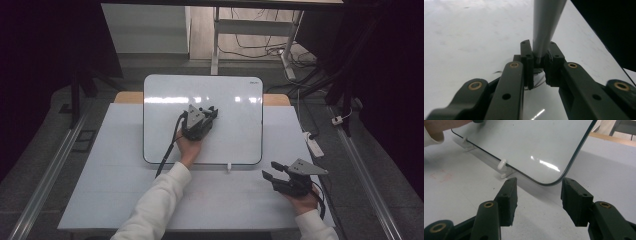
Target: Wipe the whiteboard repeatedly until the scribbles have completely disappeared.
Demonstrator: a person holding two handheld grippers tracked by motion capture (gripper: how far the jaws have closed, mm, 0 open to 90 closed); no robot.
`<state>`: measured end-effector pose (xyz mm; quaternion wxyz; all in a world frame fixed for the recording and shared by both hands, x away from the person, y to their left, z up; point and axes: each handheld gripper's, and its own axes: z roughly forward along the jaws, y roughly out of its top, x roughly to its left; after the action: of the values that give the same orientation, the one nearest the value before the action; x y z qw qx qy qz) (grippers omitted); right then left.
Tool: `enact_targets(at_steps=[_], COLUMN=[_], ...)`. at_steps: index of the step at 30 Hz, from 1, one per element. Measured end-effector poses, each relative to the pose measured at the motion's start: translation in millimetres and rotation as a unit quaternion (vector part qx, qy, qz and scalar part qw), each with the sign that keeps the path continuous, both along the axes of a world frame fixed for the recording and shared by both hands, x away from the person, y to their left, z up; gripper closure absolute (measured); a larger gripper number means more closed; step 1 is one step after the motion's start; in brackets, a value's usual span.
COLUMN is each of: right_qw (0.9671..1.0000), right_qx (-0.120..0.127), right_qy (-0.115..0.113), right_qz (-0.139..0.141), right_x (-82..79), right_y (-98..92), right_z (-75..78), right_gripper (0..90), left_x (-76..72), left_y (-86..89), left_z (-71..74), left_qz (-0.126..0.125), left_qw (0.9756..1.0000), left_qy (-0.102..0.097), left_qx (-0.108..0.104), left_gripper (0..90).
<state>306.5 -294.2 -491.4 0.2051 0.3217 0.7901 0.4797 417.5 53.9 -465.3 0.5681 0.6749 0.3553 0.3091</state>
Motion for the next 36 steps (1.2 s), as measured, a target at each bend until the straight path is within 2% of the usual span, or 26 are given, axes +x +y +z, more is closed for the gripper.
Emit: enact_targets(at_steps=[3,8,10,11,13,15,17,21,24,27,29,32,36], right_qw=[1.0,1.0,1.0,1.0,1.0,1.0,1.0,1.0,1.0,1.0,1.0,1.0,1.0], right_qx=[-0.002,-0.003,-0.002,-0.001,-0.001,-0.002,-0.002,-0.003,-0.003,-0.005,-0.005,-0.004,-0.003], right_qy=[0.002,0.0,0.0,0.001,0.002,0.002,0.001,0.001,0.003,0.002,0.002,0.002,0.003], right_qz=[0.002,0.002,0.001,0.0,0.0,0.001,0.002,0.003,0.003,0.004,0.005,0.004,0.004], right_x=[0.2,-0.5,-0.4,-0.2,0.2,0.1,-0.2,0.2,0.3,0.3,0.2,0.0,0.7], right_y=[1.5,2.6,1.7,1.3,1.0,1.3,1.7,2.5,3.6,4.6,4.5,3.2,3.0], right_z=[-0.8,0.3,0.4,0.1,-0.7,-0.9,-0.5,-0.6,-1.1,-1.1,-1.1,-1.1,-1.8], right_gripper=[46.6,46.6,46.6,46.6,46.6,46.6,46.6,46.6,46.6,46.6,46.6,46.6,46.6], left_x=[-3.6,-7.1,-7.9,-6.7,-3.7,1.8,5.3,5.0,1.1,-5.8,-7.5,-4.5,1.0], left_y=[-5.1,-30.8,-34.3,-32.1,-24.2,-11.8,-1.0,8.8,-5.4,-30.4,-36.9,-21.7,20.6], left_z=[-3.6,-10.6,-11.3,-10.6,-6.5,-1.1,3.4,3.8,-1.2,-8.0,-9.2,-5.2,2.8], left_qz=[-0.008,-0.039,-0.041,-0.042,-0.024,-0.011,0.003,0.01,-0.01,-0.038,-0.04,-0.021,0.026], left_qw=[0.9999,0.9991,0.9986,0.9987,0.9993,0.9998,0.9999,0.9999,0.9999,0.9987,0.9983,0.999,0.9996], left_qy=[-0.001,-0.005,-0.011,-0.009,-0.014,-0.01,-0.01,-0.006,-0.004,-0.011,-0.015,-0.016,-0.008], left_qx=[0.007,0.018,0.031,0.028,0.026,0.01,0.005,-0.002,0.005,0.033,0.04,0.036,-0.005], left_gripper=[78.4,78.4,78.4,78.4,78.4,78.4,78.4,78.4,78.4,78.4,78.4,78.4,78.4])
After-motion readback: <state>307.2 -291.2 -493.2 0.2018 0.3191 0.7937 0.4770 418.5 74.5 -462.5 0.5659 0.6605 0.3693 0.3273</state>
